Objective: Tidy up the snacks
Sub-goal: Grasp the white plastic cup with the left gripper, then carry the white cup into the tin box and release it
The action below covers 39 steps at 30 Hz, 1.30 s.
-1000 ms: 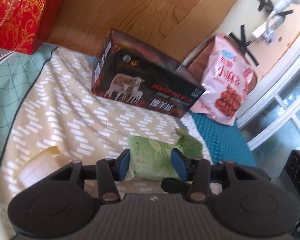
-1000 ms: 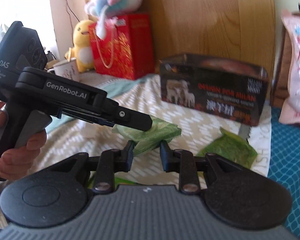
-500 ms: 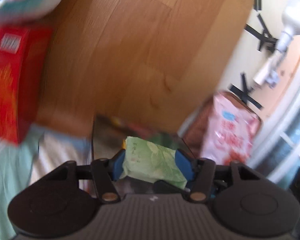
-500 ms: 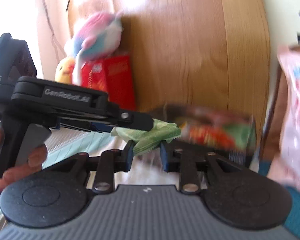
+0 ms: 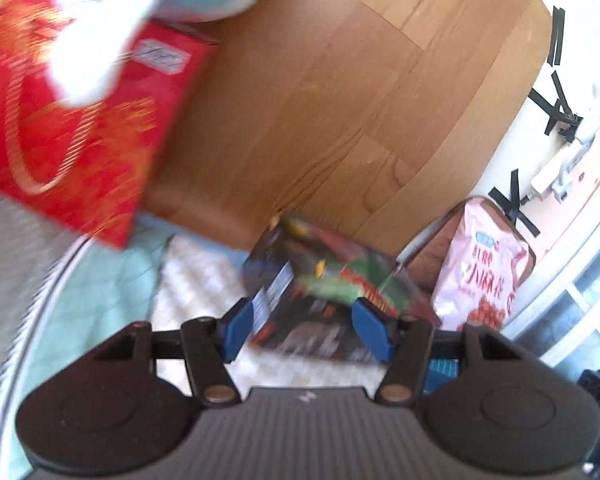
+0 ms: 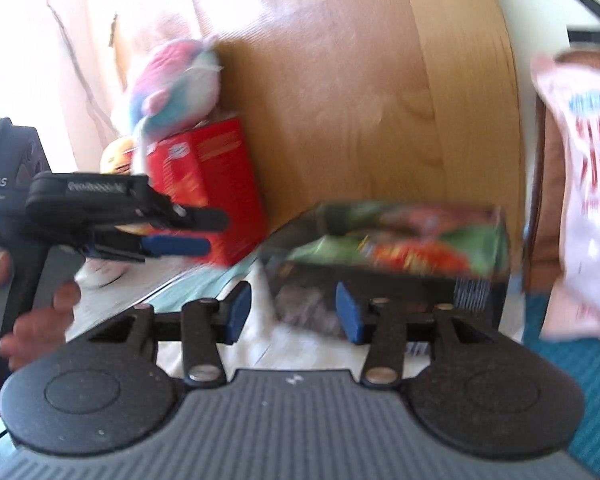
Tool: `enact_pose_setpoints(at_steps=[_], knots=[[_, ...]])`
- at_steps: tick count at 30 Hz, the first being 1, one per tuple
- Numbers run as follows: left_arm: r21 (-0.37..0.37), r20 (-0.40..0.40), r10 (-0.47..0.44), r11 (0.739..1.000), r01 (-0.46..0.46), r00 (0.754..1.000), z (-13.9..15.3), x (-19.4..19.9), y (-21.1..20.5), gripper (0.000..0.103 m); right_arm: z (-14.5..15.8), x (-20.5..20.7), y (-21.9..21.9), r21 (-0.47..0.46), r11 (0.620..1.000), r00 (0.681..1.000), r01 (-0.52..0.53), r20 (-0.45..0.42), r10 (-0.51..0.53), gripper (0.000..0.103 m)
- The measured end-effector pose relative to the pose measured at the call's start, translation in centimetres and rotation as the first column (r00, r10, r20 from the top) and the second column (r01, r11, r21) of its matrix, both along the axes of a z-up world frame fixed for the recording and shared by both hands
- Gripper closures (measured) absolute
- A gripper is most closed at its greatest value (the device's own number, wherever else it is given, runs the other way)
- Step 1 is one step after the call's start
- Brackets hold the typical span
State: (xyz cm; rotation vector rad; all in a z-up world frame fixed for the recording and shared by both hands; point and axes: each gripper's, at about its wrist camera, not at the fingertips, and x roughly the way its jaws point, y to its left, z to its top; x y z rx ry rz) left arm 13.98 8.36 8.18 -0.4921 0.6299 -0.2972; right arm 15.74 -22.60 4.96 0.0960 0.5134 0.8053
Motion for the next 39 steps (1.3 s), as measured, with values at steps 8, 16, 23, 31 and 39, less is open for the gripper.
enact_pose_setpoints(at_steps=[8,16,23,31,39], knots=[[-0.028,-0.084,0.053,0.998,-0.055,0.995,-2.6,-6.7,2.4,0.047,-1.2,-4.3,1.6,0.011,0.995,0.986,-0.104,-0.13,0.104,0.052],[-0.065,-0.163,0.093,0.992,-0.104,0.982,-4.0,-8.9,2.7,0.043,0.3,-5.4,9.4,-0.155,0.929,0.94,-0.337,-0.115,0.322,0.052],[-0.101,-0.236,0.097,0.987,-0.123,0.967,-6.3,-7.5,2.0,0.059,-1.5,-3.6,12.9,-0.256,0.893,0.924,-0.37,-0.198,0.326,0.066],[-0.079,-0.124,0.021,0.996,-0.031,0.992,-2.7,-4.0,-1.3,0.066,0.0,-4.2,8.7,-0.21,0.952,0.975,-0.222,-0.037,0.22,0.068],[-0.076,0.025,-0.061,0.995,0.063,0.998,1.9,5.1,-8.4,0.064,3.2,1.2,2.7,-0.072,0.994,0.989,0.08,0.129,-0.07,0.068]])
